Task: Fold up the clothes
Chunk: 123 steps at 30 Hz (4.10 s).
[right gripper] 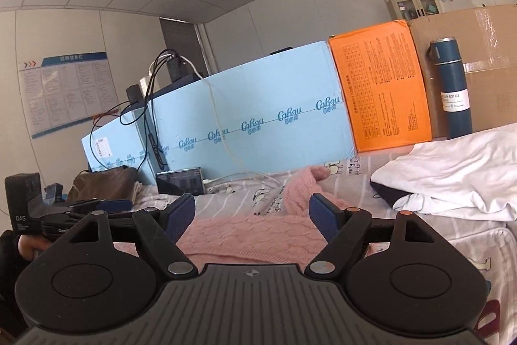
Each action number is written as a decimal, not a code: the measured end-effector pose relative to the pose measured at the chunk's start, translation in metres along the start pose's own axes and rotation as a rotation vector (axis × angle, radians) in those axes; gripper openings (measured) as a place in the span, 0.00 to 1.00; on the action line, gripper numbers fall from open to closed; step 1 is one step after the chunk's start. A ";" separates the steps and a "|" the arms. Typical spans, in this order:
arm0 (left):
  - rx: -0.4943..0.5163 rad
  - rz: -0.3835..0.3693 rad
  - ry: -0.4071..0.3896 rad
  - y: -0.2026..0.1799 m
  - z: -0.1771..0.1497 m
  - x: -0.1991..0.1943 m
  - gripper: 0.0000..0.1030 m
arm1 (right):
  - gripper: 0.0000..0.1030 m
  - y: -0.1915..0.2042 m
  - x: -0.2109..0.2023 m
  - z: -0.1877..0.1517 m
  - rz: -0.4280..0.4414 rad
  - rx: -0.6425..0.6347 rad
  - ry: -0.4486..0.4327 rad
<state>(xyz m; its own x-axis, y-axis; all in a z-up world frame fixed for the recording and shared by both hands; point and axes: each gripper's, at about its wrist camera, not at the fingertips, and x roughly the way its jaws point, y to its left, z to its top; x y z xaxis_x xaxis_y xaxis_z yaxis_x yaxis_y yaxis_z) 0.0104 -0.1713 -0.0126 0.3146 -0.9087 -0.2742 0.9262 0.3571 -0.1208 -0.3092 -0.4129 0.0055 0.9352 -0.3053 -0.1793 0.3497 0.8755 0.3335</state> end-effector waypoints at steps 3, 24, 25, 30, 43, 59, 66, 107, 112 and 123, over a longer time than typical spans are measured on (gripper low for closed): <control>-0.120 0.018 -0.020 0.025 -0.004 0.000 0.86 | 0.76 -0.014 0.026 0.019 -0.056 0.068 0.014; -0.453 0.063 0.004 0.086 -0.022 0.000 0.92 | 0.79 -0.086 0.249 0.042 -0.304 0.319 0.280; -0.455 0.062 0.005 0.087 -0.022 0.000 0.92 | 0.79 -0.091 0.256 0.040 -0.302 0.340 0.297; -0.461 0.071 0.019 0.088 -0.023 0.003 0.93 | 0.78 -0.098 0.289 0.027 -0.314 0.375 0.403; -0.466 0.091 0.050 0.090 -0.027 0.009 0.93 | 0.07 -0.027 0.247 0.049 -0.116 0.235 0.300; -0.463 0.112 0.079 0.091 -0.030 0.015 0.93 | 0.52 0.084 0.191 -0.028 -0.005 -0.120 0.360; -0.451 0.100 0.083 0.089 -0.030 0.015 0.93 | 0.71 0.072 0.166 -0.019 0.050 0.000 0.341; -0.374 0.034 0.060 0.076 -0.030 0.017 0.93 | 0.87 0.041 0.095 -0.018 -0.215 -0.108 0.141; -0.371 -0.057 -0.016 0.072 -0.023 0.002 0.93 | 0.94 0.057 0.037 -0.032 -0.138 -0.346 0.093; 0.231 0.040 -0.006 0.029 -0.032 -0.100 1.00 | 0.94 0.073 -0.025 -0.079 -0.033 -0.650 0.284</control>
<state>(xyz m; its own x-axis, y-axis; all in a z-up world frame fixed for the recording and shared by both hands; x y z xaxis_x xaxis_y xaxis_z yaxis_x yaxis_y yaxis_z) -0.0013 -0.0629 -0.0193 0.3528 -0.8963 -0.2687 0.9356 0.3346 0.1122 -0.3114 -0.3118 -0.0391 0.8432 -0.3036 -0.4437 0.1912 0.9407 -0.2803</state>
